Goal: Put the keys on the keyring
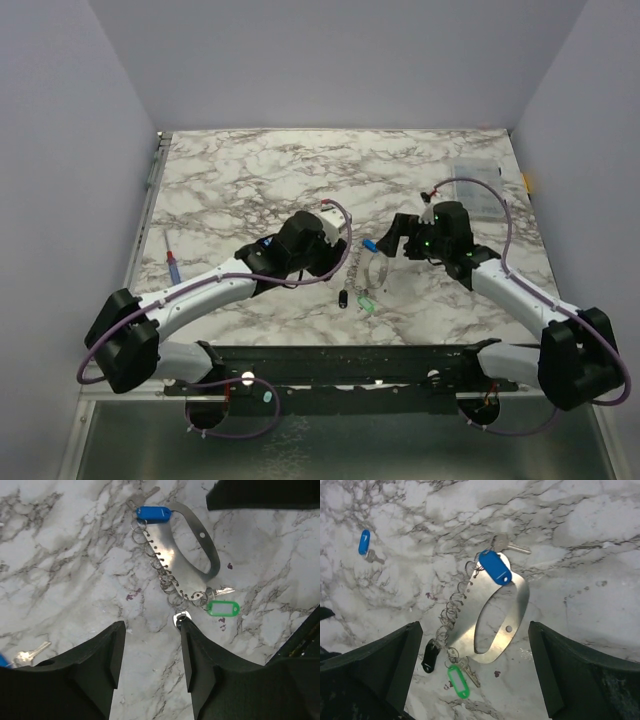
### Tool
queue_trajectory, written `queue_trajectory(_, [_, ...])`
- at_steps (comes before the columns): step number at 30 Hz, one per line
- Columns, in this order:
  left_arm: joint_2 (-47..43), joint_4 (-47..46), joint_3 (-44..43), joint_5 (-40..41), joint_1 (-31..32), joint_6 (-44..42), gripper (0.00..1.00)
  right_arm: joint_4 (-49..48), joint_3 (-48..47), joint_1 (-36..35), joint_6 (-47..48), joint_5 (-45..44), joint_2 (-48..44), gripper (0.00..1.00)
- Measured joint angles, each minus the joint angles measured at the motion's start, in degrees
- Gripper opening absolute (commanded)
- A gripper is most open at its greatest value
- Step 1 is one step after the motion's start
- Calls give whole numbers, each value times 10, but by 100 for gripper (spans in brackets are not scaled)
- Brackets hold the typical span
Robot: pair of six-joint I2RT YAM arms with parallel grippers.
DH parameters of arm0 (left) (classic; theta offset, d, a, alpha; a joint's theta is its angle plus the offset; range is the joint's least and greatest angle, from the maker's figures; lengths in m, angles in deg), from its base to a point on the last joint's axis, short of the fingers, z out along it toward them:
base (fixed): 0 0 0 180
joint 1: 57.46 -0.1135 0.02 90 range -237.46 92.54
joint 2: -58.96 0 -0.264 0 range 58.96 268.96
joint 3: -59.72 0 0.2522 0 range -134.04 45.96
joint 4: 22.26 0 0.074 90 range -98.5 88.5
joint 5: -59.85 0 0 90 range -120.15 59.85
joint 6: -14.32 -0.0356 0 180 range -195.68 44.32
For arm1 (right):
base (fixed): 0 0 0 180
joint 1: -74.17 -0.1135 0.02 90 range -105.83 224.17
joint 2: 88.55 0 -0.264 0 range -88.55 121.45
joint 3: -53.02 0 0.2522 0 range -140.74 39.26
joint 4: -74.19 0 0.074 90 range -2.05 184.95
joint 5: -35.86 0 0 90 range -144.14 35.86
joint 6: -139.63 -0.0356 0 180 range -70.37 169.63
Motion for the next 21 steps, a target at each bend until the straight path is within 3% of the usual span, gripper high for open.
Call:
queue_trajectory(1, [-3, 6, -7, 6, 0, -9, 41, 0, -3, -13, 3, 0, 4, 97])
queue_trajectory(3, [-13, 24, -23, 31, -1, -27, 37, 3, -11, -39, 10, -2, 16, 95])
queue_trajectory(7, [-58, 35, -26, 108, -15, -61, 40, 12, -39, -71, 28, 5, 47, 87])
queue_trajectory(12, [-126, 37, 2, 160, -89, -70, 42, 14, -56, -86, 50, 34, 78, 78])
queue_trajectory(17, [-146, 36, 8, 181, -115, -67, 44, 19, -76, -114, 56, 61, 125, 73])
queue_trajectory(21, [-153, 37, 15, 188, -114, -65, 45, 31, -92, -139, 60, 61, 160, 63])
